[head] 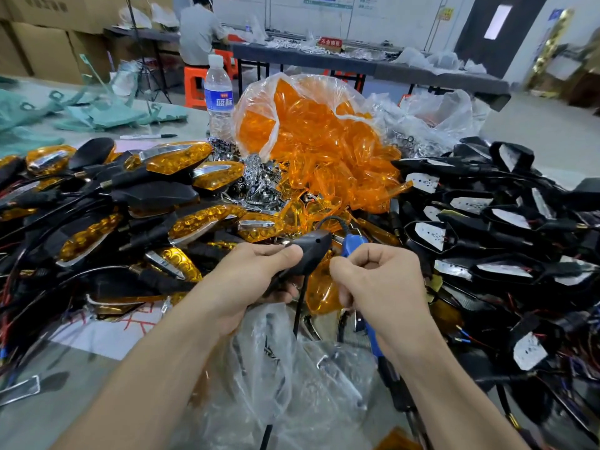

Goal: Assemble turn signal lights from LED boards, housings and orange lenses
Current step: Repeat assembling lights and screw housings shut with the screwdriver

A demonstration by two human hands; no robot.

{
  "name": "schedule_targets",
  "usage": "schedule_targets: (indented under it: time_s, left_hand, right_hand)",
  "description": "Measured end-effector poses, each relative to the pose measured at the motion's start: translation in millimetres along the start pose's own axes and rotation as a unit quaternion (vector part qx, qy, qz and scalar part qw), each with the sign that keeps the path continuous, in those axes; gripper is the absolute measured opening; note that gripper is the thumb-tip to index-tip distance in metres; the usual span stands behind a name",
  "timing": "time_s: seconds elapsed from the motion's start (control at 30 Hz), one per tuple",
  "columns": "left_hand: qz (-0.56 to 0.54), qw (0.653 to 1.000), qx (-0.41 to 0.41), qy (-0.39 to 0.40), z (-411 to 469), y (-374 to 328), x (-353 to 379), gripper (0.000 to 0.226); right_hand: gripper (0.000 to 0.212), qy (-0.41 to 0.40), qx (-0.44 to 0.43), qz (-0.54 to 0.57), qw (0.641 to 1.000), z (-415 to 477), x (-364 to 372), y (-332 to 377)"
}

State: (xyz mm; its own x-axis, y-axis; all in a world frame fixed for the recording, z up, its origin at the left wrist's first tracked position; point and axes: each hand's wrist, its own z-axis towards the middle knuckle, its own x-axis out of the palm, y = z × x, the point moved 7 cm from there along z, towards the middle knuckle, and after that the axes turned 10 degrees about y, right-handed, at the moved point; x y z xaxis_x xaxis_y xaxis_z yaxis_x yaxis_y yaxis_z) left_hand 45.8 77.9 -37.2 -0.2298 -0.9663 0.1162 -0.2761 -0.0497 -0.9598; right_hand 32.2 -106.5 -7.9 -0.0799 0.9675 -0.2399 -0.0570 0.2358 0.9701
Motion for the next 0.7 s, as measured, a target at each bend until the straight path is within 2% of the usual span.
schedule_targets:
  time_s: [0.23,0.33,0.57,0.63,0.7]
  left_hand:
    - [0.005,1.000,0.015,0.001,-3,-2,0,0.023]
    - [0.004,1.000,0.013,0.004,-2,-1,0,0.022]
    - [0.004,1.000,0.010,0.010,-3,0,-1,0.019]
    - [0.002,1.000,0.012,0.011,-3,0,-1,0.019]
    - [0.000,1.000,0.012,0.013,-4,0,-1,0.019]
  right_hand:
    - [0.025,0.058,-0.015,0.089,0.994,6,7,-3]
    - [0.028,0.064,-0.019,0.087,0.994,6,4,-3]
    - [0.014,0.048,-0.018,0.076,0.996,2,-8,0]
    - [0.025,0.051,-0.013,0.086,0.995,0,-8,0]
    - [0.015,0.037,-0.018,0.114,0.993,0,-10,3]
